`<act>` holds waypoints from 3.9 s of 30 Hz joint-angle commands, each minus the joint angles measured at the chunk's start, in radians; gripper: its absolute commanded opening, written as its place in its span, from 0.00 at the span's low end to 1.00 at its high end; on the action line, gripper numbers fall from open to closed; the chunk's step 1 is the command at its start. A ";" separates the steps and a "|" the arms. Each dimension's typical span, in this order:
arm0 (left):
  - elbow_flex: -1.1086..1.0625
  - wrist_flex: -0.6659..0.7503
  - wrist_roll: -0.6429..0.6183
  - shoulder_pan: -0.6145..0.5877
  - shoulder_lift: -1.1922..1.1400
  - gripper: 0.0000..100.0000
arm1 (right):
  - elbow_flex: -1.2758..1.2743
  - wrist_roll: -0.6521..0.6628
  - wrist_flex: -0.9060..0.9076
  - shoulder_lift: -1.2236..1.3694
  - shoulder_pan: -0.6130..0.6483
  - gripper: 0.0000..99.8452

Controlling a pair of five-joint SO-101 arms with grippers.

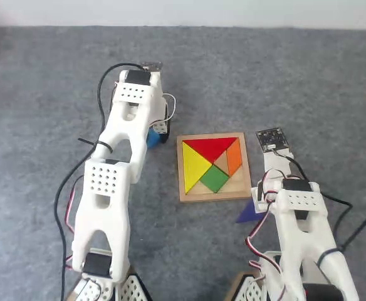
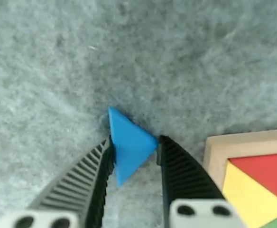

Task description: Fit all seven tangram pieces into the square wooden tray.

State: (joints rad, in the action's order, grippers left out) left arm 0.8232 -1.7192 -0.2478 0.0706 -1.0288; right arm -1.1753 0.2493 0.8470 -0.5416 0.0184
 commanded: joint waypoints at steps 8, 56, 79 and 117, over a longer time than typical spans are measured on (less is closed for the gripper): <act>0.068 -0.029 0.020 0.003 0.032 0.11 | 0.005 0.006 0.007 0.001 0.012 0.36; 0.010 0.066 0.121 -0.049 0.037 0.09 | -0.006 0.011 0.008 -0.001 0.013 0.36; 0.110 -0.038 0.242 -0.114 0.206 0.02 | -0.012 0.006 0.008 -0.004 0.012 0.36; -1.245 0.499 0.368 -0.075 1.195 0.01 | 0.164 -0.715 0.206 0.128 0.364 0.36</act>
State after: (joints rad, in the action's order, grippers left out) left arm -0.4258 -1.2344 0.1128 -0.0061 0.1097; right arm -1.0188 -0.4473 1.1001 -0.4833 0.4266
